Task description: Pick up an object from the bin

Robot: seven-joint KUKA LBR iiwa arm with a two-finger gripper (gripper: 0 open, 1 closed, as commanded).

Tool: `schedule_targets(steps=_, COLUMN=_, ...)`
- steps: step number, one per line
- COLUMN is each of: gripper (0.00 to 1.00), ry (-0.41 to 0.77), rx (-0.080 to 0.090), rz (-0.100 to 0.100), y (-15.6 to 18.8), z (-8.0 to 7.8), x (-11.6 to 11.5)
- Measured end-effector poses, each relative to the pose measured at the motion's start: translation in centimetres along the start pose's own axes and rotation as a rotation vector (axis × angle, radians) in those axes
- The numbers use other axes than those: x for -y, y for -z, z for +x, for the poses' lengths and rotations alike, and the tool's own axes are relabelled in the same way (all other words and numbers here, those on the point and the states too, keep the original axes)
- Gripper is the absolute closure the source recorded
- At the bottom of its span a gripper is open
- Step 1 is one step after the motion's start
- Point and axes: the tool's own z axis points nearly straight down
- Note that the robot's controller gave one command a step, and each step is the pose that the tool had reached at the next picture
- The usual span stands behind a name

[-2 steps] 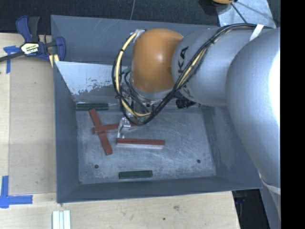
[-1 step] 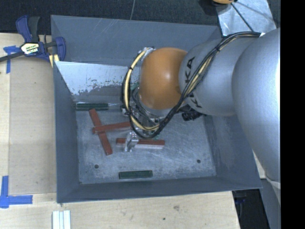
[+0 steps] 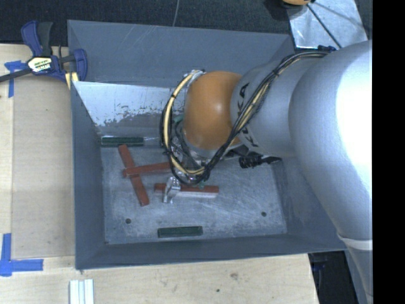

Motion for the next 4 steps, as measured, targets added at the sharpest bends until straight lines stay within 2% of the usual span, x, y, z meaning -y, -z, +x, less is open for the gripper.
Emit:
schedule_targets(steps=1, gripper=1.00, ry=-0.008, rx=0.023, rz=-0.013, y=0.22, z=1.15, x=1.41)
schedule_targets(steps=3, gripper=1.00, ry=-0.008, rx=0.017, rz=-0.010, y=0.40, z=1.16, x=1.42)
schedule_targets(steps=4, gripper=1.00, ry=-0.007, rx=-0.002, rz=-0.001, y=0.99, z=1.53, x=1.63)
